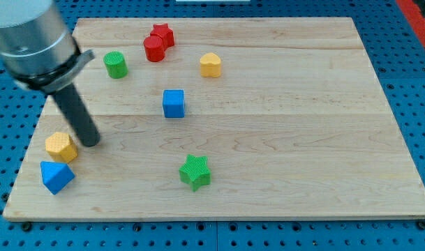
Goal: Push the blue cube above the yellow hexagon
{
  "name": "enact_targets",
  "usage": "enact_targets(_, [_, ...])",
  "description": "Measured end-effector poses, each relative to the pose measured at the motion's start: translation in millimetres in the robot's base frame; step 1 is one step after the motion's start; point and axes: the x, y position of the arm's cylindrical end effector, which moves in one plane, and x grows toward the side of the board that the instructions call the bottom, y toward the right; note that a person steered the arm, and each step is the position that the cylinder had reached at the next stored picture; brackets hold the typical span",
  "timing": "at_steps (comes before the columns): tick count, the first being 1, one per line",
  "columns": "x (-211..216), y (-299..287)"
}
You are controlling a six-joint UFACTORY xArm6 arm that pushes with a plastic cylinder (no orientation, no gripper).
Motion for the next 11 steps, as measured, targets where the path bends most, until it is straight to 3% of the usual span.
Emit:
enact_targets(1, [-1, 101])
enact_targets(2, [-29, 166])
enact_targets(3, [-60, 146])
enact_targets(7, [-94, -16])
enact_targets(8, [-51, -37])
enact_targets(9, [-57, -25])
enact_targets(10, [-93, 68])
enact_targets(11, [-144, 93])
